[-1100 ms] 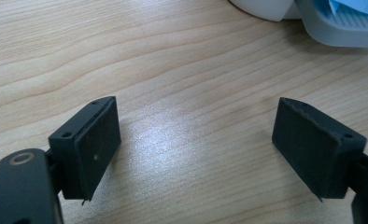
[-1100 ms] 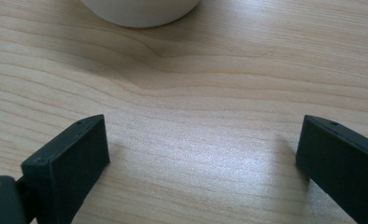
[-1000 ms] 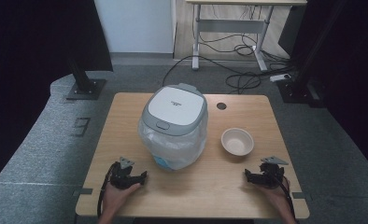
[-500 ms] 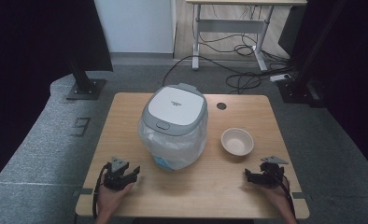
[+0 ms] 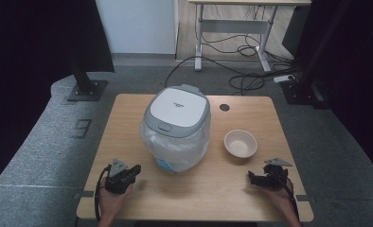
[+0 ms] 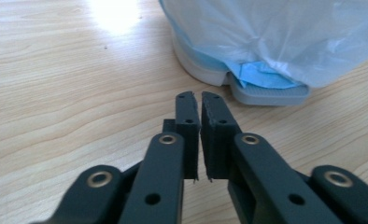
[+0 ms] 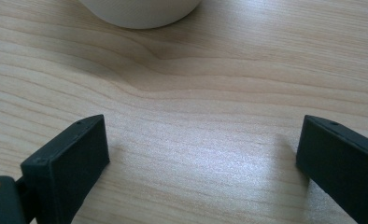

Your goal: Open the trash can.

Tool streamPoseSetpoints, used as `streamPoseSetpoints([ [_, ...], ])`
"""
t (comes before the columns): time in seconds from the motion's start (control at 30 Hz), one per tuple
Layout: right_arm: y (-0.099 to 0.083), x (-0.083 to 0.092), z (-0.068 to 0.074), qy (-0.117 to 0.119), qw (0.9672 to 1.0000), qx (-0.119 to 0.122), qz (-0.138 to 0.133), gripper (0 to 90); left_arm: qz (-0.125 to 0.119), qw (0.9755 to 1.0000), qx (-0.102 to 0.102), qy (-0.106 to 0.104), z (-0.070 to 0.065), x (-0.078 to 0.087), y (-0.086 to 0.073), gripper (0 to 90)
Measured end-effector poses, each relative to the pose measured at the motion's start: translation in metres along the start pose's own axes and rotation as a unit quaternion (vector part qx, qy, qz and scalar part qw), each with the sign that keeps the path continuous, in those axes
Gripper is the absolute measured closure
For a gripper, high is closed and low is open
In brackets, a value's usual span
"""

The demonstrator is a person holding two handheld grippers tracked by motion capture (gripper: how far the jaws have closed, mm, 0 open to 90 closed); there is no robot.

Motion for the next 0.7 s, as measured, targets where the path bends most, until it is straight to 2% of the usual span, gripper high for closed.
streamPoseSetpoints([
  [0.47,0.000,0.000,0.000,-0.002,1.0000,-0.002,-0.001,2.0,-0.002,0.9996,0.001,-0.028,-0.010,-0.006,0.008,90.0],
  [0.7,0.000,0.000,0.000,-0.003,1.0000,-0.003,-0.001,2.1,-0.003,0.9995,0.000,-0.032,-0.016,-0.011,0.012,90.0],
])
Point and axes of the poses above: each handheld gripper's, and its own axes: x roughly backward along the jaws, y roughly out of its top, z roughly to its left, the point moved 2 cm from there along -x, roughly forward along the jaws, and after that the axes turned 1 degree about y, right-handed, at the moved point
